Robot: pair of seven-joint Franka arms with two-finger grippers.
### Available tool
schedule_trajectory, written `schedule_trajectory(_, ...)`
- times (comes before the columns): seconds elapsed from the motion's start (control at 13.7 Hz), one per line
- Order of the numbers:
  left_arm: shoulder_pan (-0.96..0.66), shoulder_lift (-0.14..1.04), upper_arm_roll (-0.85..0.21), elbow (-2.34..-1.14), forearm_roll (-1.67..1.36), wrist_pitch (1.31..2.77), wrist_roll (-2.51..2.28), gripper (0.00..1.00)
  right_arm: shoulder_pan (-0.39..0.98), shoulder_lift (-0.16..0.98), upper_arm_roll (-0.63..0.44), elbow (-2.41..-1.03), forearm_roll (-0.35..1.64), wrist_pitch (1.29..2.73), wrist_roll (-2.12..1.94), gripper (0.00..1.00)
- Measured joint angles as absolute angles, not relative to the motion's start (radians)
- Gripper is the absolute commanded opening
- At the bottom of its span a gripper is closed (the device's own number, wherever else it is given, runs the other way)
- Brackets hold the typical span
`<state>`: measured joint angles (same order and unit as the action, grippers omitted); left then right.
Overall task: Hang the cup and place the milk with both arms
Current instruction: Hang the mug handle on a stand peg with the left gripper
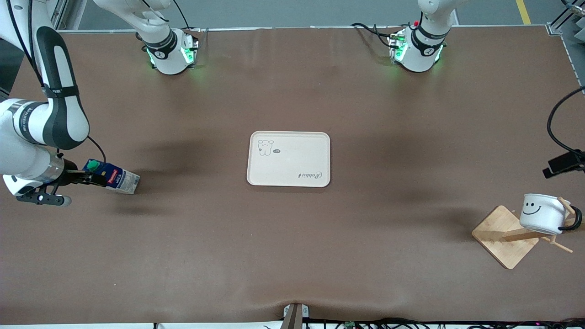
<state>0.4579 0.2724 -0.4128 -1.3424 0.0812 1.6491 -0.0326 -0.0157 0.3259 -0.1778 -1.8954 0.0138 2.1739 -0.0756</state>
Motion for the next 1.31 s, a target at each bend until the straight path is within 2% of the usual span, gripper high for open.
schedule_trajectory(0.66, 0.433, 0.103, -0.438, -1.348, 0.080, 1.491, -0.077, 1.00, -0.011, 0.323, -0.171, -1.812, 0.014, 2.174, -0.080, 1.00)
schedule_trajectory(0.73, 0.396, 0.088, -0.407, -1.357, 0.079, 1.487, -0.071, 1.00, -0.007, 0.320, -0.169, -1.806, 0.014, 2.134, -0.080, 1.00)
schedule_trajectory(0.88, 0.255, 0.056, -0.263, -1.391, 0.077, 1.484, -0.037, 1.00, 0.003, 0.316, -0.165, -1.777, 0.014, 1.970, -0.081, 1.00)
schedule_trajectory(1.09, 0.133, 0.000, -0.092, -1.454, 0.032, 1.478, 0.038, 1.00, 0.025, 0.314, -0.164, -1.615, 0.007, 1.698, -0.091, 1.00)
schedule_trajectory(1.31, 0.089, -0.051, -0.046, -1.499, 0.024, 1.449, 0.042, 1.00, 0.036, 0.311, -0.164, -1.494, 0.004, 1.572, -0.091, 1.00)
